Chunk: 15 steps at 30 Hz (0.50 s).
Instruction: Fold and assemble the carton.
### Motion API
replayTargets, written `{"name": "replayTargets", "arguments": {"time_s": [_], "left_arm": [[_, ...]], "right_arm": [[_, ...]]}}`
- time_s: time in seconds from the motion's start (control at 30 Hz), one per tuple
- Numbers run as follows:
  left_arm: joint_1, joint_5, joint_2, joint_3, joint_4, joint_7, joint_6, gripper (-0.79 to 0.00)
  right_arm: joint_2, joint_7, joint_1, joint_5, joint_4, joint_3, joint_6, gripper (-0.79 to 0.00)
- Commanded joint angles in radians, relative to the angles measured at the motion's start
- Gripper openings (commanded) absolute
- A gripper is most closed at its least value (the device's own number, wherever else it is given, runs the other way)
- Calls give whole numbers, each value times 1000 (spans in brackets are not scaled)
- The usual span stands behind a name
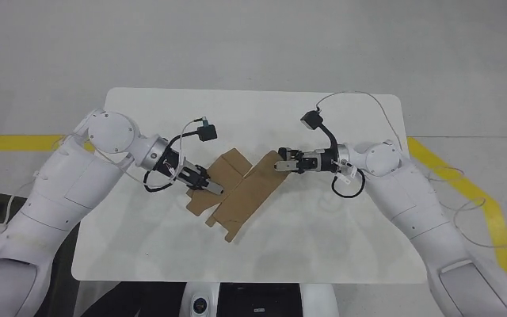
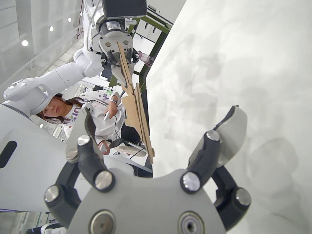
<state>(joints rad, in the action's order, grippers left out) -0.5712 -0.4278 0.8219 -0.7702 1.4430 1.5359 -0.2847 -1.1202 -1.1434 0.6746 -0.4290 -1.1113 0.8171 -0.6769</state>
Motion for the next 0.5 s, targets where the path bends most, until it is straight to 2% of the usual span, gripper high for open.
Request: {"name": "replayTargets", "arguments": {"time_s": [0.0, 0.47], "left_arm": [[8, -6, -9, 17, 10, -1, -1, -785], [66, -12, -50, 145, 10, -54, -54, -785]], "right_arm": [[5, -4, -6, -6, -11, -22, 4, 0], [33, -54, -95, -96, -68, -217, 54, 0]]}}
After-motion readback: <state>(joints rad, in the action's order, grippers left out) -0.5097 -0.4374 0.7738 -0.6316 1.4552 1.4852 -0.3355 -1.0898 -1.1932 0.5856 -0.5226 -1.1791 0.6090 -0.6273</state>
